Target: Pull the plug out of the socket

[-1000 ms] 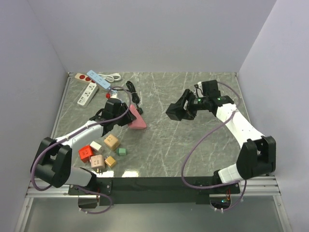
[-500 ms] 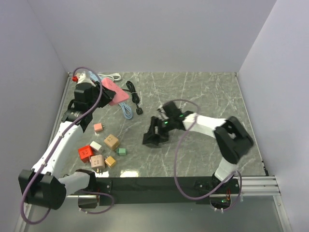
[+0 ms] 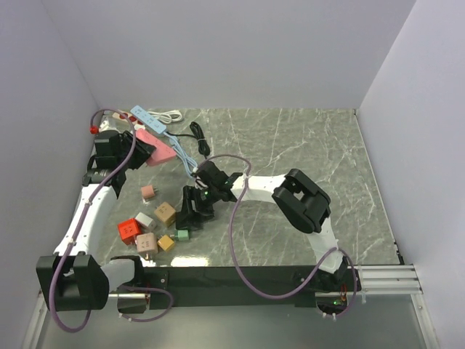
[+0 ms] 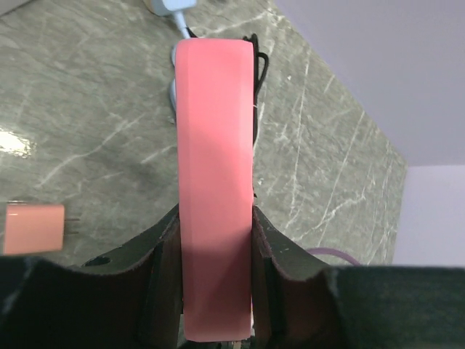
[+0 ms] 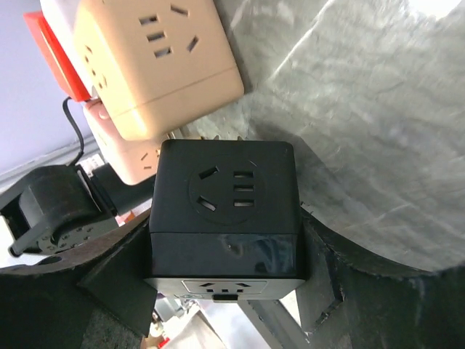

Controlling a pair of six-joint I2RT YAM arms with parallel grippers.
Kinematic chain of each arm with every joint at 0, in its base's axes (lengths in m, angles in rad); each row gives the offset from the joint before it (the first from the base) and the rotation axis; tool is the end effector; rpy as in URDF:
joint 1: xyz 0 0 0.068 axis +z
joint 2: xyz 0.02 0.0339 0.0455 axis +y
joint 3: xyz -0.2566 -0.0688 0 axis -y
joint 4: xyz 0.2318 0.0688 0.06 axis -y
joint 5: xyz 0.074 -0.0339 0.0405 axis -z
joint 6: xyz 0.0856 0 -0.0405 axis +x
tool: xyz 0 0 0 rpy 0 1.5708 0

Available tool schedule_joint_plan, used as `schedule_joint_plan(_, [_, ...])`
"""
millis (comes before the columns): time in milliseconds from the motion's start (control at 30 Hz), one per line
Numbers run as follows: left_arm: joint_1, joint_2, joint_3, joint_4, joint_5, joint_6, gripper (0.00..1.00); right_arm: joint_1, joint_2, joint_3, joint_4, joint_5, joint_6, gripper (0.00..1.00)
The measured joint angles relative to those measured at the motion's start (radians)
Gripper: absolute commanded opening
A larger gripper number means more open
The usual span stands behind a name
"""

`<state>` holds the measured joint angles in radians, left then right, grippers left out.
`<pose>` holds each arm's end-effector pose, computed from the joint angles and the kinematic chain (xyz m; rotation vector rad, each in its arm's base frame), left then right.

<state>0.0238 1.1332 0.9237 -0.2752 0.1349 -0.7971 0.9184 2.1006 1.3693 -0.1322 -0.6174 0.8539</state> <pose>0.2912 -0.0046 0.2824 -0.7618 1.9659 -0.6113 0.2373 0.3922 0.1155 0.4177 -2.7744 -1.3588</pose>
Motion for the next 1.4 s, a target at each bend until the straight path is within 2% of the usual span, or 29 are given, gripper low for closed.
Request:
schedule_joint_plan(33, [0.011,0.006,0.000,0.002,0.003,0.000,0.00,0.003,0.000,0.000,-0.002,-0.003,0.001,0.18])
schedule_joint_plan(67, [0.021,0.011,0.000,0.005,0.005,0.000,0.00,0.005,0.000,0.001,-0.008,-0.006,-0.001,0.33])
schedule_joint_plan(133, [0.038,0.021,-0.001,0.016,0.016,0.000,0.00,0.011,0.002,0.011,-0.035,-0.017,-0.013,0.48])
schedule_joint_plan(167, [0.047,0.027,-0.001,0.028,0.022,0.000,0.00,0.012,0.002,0.019,-0.057,-0.019,-0.023,0.62])
schedule_joint_plan(200, [0.057,0.037,-0.001,0.038,0.028,-0.001,0.00,0.015,0.002,0.024,-0.075,-0.018,-0.038,0.68])
schedule_joint_plan(233, [0.067,0.048,-0.001,0.048,0.033,-0.001,0.00,0.019,0.001,0.027,-0.092,-0.018,-0.050,0.80])
schedule_joint_plan(300, [0.085,0.075,-0.001,0.071,0.038,-0.001,0.00,0.028,-0.010,0.023,-0.118,-0.016,-0.069,0.91])
schedule_joint_plan(600, [0.154,0.347,0.115,0.178,0.043,-0.013,0.00,0.028,-0.291,-0.074,-0.275,0.070,-0.166,0.95])
schedule_joint_plan(767, [0.181,0.563,0.237,0.289,0.050,-0.039,0.01,-0.036,-0.550,-0.192,-0.321,0.127,-0.175,0.96])
schedule_joint_plan(933, [0.201,0.744,0.291,0.417,0.110,-0.079,0.02,-0.100,-0.742,-0.231,-0.378,0.188,-0.202,0.97])
schedule_joint_plan(967, [0.205,0.781,0.300,0.440,0.125,-0.087,0.20,-0.111,-0.771,-0.238,-0.387,0.197,-0.207,0.98])
schedule_joint_plan(1000, [0.209,0.816,0.311,0.463,0.154,-0.101,0.34,-0.124,-0.799,-0.248,-0.394,0.204,-0.212,0.98])
schedule_joint_plan(1033, [0.213,0.844,0.323,0.480,0.175,-0.111,0.61,-0.140,-0.824,-0.262,-0.401,0.207,-0.217,0.98])
schedule_joint_plan(1133, [0.220,0.893,0.341,0.520,0.217,-0.138,0.99,-0.202,-0.891,-0.309,-0.439,0.222,-0.225,0.98])
schedule_joint_plan(1267, [0.228,0.888,0.345,0.502,0.220,-0.144,0.99,-0.258,-0.930,-0.324,-0.483,0.246,-0.243,0.99])
schedule_joint_plan(1400, [0.232,0.856,0.349,0.402,0.235,-0.116,0.99,-0.288,-0.938,-0.323,-0.514,0.267,-0.260,0.99])
